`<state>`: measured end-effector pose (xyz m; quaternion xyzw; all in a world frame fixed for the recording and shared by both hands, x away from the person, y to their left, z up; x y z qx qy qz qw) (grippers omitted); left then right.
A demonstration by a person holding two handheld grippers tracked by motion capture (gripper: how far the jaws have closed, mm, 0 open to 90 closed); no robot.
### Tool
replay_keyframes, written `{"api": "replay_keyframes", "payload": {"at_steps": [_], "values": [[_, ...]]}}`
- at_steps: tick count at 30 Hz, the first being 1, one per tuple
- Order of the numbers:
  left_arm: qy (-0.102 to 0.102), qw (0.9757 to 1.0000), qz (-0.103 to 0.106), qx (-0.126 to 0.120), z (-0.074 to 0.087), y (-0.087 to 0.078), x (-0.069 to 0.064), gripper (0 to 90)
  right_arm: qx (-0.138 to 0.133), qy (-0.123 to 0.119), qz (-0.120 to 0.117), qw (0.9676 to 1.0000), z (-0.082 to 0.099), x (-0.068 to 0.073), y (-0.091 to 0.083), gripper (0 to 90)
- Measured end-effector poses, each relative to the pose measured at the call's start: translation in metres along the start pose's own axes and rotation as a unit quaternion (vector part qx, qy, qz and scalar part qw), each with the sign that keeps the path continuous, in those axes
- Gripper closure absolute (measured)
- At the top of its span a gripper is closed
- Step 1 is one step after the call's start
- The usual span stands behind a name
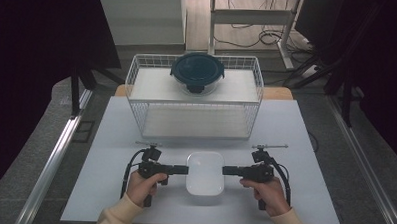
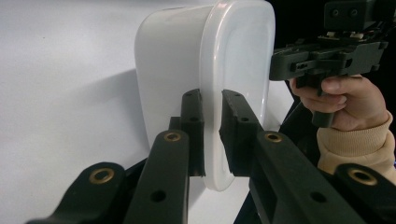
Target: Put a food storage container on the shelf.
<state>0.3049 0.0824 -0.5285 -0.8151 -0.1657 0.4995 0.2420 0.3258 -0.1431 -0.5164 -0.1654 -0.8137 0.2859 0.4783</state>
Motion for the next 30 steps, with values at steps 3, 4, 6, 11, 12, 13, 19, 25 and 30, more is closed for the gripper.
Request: {"api": "replay_keyframes", "payload": {"at_steps": [3,4,6,11,12,13,19,25,30], "values": [[0.007,1.0000,-0.003,0.000,0.000,-0.003,-0.002,79.9,0.000,-0.005,-0.003,1.0000,0.000,0.003,-0.002,80.5],[0.009,1.0000,-0.003,-0.001,0.000,-0.003,-0.002,79.9,-0.002,-0.012,-0.001,0.9999,-0.001,0.005,-0.002,80.5],[0.013,0.9999,-0.005,-0.005,0.000,-0.005,-0.004,79.9,-0.004,-0.019,0.000,0.9998,-0.001,0.008,-0.004,80.6],[0.026,0.9995,-0.011,-0.011,-0.002,-0.011,-0.011,79.9,-0.014,-0.045,0.011,0.9988,-0.005,0.015,-0.009,80.6],[0.027,0.9995,-0.011,-0.013,-0.002,-0.011,-0.012,79.9,-0.016,-0.049,0.011,0.9986,-0.005,0.017,-0.010,80.6],[0.029,0.9994,-0.012,-0.011,-0.002,-0.013,-0.013,79.9,-0.017,-0.052,0.013,0.9984,-0.006,0.018,-0.011,80.6],[0.041,0.9988,-0.018,-0.019,-0.005,-0.019,-0.020,79.8,-0.022,-0.066,0.018,0.9974,-0.009,0.026,-0.015,80.6],[0.047,0.9984,-0.021,-0.022,-0.010,-0.024,-0.023,79.7,-0.026,-0.081,0.027,0.9960,-0.015,0.033,-0.020,80.5],[0.057,0.9976,-0.021,-0.032,-0.020,-0.036,-0.030,79.5,-0.034,-0.098,0.033,0.9941,-0.026,0.042,-0.026,80.6]]}}
Point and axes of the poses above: each handheld gripper's, and its own axes: y roughly forward along the jaws, z roughly out of its underside, x roughly to its left, the point moved 7 cm from there along y, roughly forward along the jaws, and after that the axes turned 13 degrees about x, right-handed, at the moved point
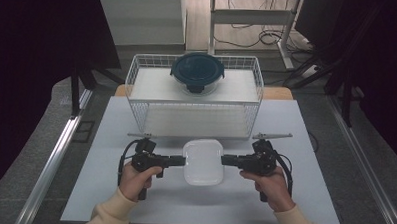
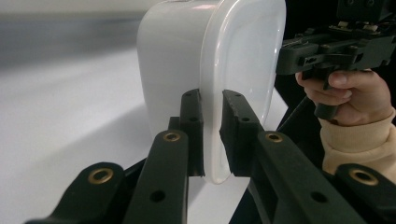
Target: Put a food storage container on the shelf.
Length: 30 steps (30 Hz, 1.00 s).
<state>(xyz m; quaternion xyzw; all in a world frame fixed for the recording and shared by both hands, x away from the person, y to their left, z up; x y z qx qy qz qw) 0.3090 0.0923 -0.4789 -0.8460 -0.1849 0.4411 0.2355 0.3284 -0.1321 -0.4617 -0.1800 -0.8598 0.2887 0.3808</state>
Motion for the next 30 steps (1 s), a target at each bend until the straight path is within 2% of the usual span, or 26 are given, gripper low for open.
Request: {"api": "replay_keyframes", "payload": {"at_steps": [8,19,25,30], "values": [[0.021,0.9996,-0.006,-0.015,-0.024,-0.018,-0.012,79.4,-0.014,-0.027,0.011,0.9995,-0.026,0.012,-0.016,80.5],[0.039,0.9987,-0.011,-0.030,-0.050,-0.037,-0.024,79.4,-0.035,-0.043,0.015,0.9984,-0.054,0.023,-0.032,80.5],[0.045,0.9985,-0.007,-0.031,-0.064,-0.046,-0.031,79.4,-0.033,-0.051,0.023,0.9979,-0.069,0.027,-0.043,80.4],[0.057,0.9976,-0.011,-0.037,-0.076,-0.054,-0.039,79.4,-0.040,-0.059,0.027,0.9971,-0.081,0.034,-0.052,80.4]]}}
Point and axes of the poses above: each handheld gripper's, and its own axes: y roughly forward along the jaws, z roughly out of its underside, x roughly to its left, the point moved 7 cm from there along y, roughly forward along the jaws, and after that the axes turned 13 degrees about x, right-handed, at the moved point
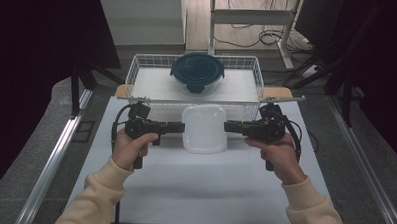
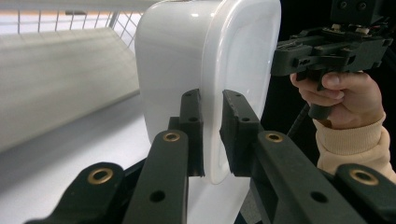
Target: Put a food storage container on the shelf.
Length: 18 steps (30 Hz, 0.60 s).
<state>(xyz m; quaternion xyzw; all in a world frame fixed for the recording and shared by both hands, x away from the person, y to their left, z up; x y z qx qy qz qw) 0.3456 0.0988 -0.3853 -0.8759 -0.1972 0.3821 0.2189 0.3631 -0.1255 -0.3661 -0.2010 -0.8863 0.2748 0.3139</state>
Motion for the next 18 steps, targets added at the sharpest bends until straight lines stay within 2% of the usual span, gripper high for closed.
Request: {"api": "replay_keyframes", "payload": {"at_steps": [5,13,18], "values": [[0.012,0.9999,-0.003,-0.003,-0.013,-0.007,-0.005,79.4,-0.011,-0.002,0.000,0.9999,-0.009,0.001,-0.007,80.4],[0.017,0.9997,-0.015,-0.009,-0.031,-0.020,-0.009,79.4,-0.019,-0.013,-0.002,0.9997,-0.030,0.004,-0.013,80.4],[0.020,0.9997,-0.012,-0.012,-0.045,-0.030,-0.011,79.3,-0.024,-0.018,-0.002,0.9996,-0.045,0.009,-0.018,80.4]]}}
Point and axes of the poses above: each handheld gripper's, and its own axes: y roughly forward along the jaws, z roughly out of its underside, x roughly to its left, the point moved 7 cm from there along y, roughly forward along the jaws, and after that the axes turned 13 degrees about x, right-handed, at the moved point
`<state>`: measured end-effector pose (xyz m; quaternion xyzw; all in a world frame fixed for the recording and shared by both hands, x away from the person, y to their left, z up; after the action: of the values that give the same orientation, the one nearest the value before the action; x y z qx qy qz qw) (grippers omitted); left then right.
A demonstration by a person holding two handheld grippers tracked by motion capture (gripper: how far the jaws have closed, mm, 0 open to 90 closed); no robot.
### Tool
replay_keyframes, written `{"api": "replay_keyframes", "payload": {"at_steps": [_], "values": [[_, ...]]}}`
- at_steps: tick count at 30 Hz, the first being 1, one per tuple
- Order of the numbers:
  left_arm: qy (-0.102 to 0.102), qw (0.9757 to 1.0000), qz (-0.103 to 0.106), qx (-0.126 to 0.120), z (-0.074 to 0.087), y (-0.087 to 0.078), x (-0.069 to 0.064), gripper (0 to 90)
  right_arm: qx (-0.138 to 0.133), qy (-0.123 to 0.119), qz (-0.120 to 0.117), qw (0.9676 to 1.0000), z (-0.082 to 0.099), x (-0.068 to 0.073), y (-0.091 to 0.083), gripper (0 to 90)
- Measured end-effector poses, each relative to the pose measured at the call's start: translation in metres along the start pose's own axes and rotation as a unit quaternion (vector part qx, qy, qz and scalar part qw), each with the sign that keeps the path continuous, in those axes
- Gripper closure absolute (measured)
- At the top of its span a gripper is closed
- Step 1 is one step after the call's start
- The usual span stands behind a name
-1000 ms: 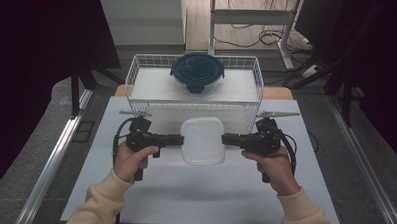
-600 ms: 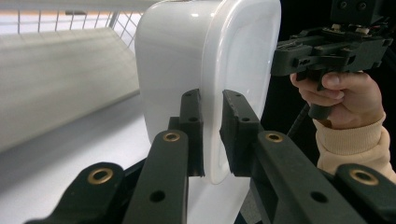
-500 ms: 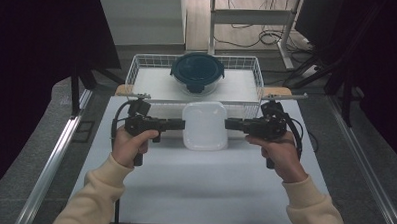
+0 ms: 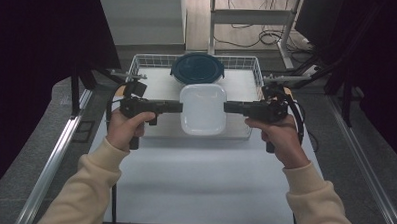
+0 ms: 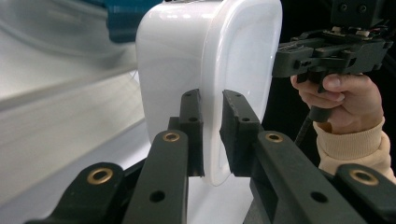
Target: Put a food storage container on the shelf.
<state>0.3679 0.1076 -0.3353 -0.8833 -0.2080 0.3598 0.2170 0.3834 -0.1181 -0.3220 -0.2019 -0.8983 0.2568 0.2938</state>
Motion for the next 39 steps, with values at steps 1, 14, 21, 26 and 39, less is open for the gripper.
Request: {"api": "replay_keyframes", "payload": {"at_steps": [1,14,21,26,39], "values": [[0.001,1.0000,-0.001,-0.002,-0.002,-0.002,0.000,79.3,-0.001,-0.004,0.001,1.0000,-0.005,0.001,-0.001,80.3],[0.005,0.9999,-0.008,-0.008,-0.045,-0.027,0.001,79.2,-0.010,-0.010,-0.010,0.9999,-0.051,0.002,-0.009,80.4],[0.003,1.0000,-0.005,-0.007,-0.068,-0.041,0.003,79.2,-0.013,-0.007,-0.022,0.9997,-0.077,-0.001,-0.012,80.5],[0.000,0.9999,-0.007,-0.008,-0.082,-0.048,0.007,79.3,-0.012,-0.007,-0.027,0.9995,-0.093,-0.001,-0.012,80.4],[-0.023,0.9997,-0.003,-0.009,-0.111,-0.052,0.028,79.3,-0.006,0.023,-0.043,0.9988,-0.123,-0.020,-0.004,80.5]]}}
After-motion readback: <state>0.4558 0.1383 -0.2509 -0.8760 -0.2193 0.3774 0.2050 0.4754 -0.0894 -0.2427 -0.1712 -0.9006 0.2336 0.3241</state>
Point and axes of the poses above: each handheld gripper's, and its own axes: y roughly forward along the jaws, z roughly out of its underside, x roughly to its left, the point moved 7 cm from there along y, roughly forward along the jaws, and after that the axes turned 13 degrees about x, right-handed, at the moved point
